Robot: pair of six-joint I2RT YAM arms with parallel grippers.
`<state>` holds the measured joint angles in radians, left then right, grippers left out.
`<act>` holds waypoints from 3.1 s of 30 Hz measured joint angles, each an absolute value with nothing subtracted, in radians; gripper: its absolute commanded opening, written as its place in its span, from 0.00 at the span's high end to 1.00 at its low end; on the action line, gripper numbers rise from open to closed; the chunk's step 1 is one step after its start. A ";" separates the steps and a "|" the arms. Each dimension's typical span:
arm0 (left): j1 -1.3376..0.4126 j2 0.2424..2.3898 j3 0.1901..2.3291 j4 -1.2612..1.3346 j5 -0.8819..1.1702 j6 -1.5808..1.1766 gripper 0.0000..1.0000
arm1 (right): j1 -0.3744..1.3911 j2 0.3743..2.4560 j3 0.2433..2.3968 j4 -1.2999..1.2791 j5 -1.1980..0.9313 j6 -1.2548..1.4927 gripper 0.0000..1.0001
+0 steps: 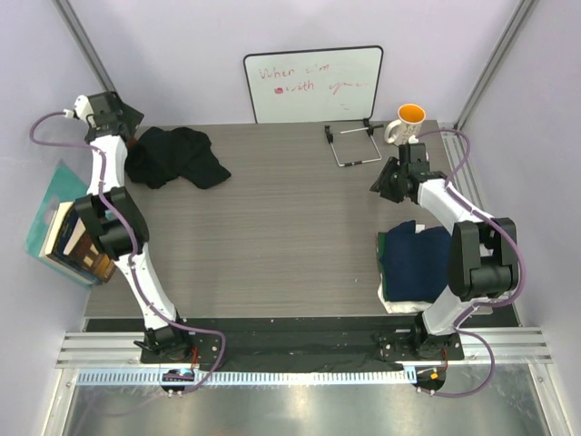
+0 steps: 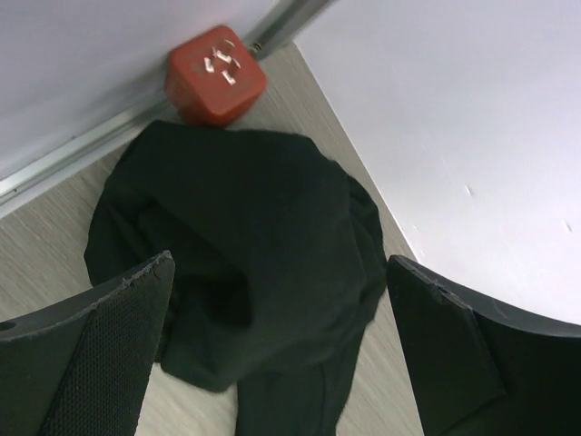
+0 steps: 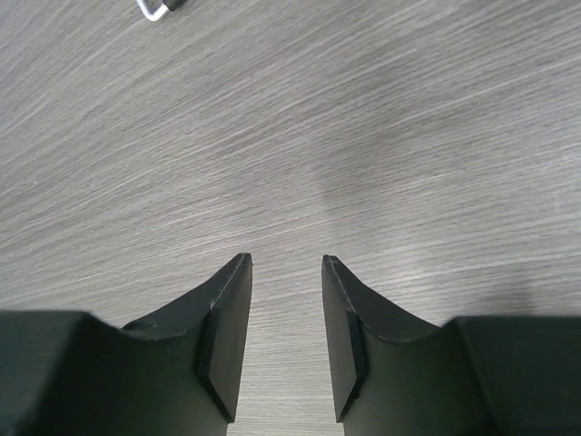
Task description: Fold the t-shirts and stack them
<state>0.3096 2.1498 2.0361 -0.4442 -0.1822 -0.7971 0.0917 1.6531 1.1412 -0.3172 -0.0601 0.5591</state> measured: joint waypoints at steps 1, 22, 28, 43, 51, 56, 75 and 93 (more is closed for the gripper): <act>0.309 2.163 2.036 -0.432 -0.193 -0.802 0.01 | 0.091 1.653 1.149 -0.324 -0.063 0.557 0.57; 0.277 2.391 2.165 -0.254 -0.385 -0.910 0.02 | 0.089 1.805 1.398 -0.510 -0.152 0.518 0.57; 0.268 2.394 2.117 -0.129 -0.408 -0.828 0.01 | 0.089 1.853 1.451 -0.553 -0.180 0.518 0.57; 0.253 2.470 2.315 -0.308 -0.613 -0.831 0.01 | 0.089 1.945 1.542 -0.619 -0.247 0.508 0.56; 0.265 2.518 2.376 -0.444 -0.621 -0.917 0.02 | 0.089 1.965 1.569 -0.632 -0.277 0.507 0.57; 0.276 2.560 2.390 -0.500 -0.556 -0.939 0.02 | 0.089 1.966 1.570 -0.635 -0.283 0.508 0.55; 0.082 2.565 2.319 -0.533 -0.267 -0.804 0.13 | 0.089 1.972 1.539 -0.590 -0.302 0.507 0.55; -0.067 2.267 1.840 -0.482 -0.138 -0.825 0.06 | 0.089 1.961 1.511 -0.549 -0.337 0.492 0.54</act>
<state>-0.0673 2.2665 1.8397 -0.4824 -0.1375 -0.8249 0.0895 1.9606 1.5112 -0.5488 -0.3367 0.4923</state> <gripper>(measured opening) 0.905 0.454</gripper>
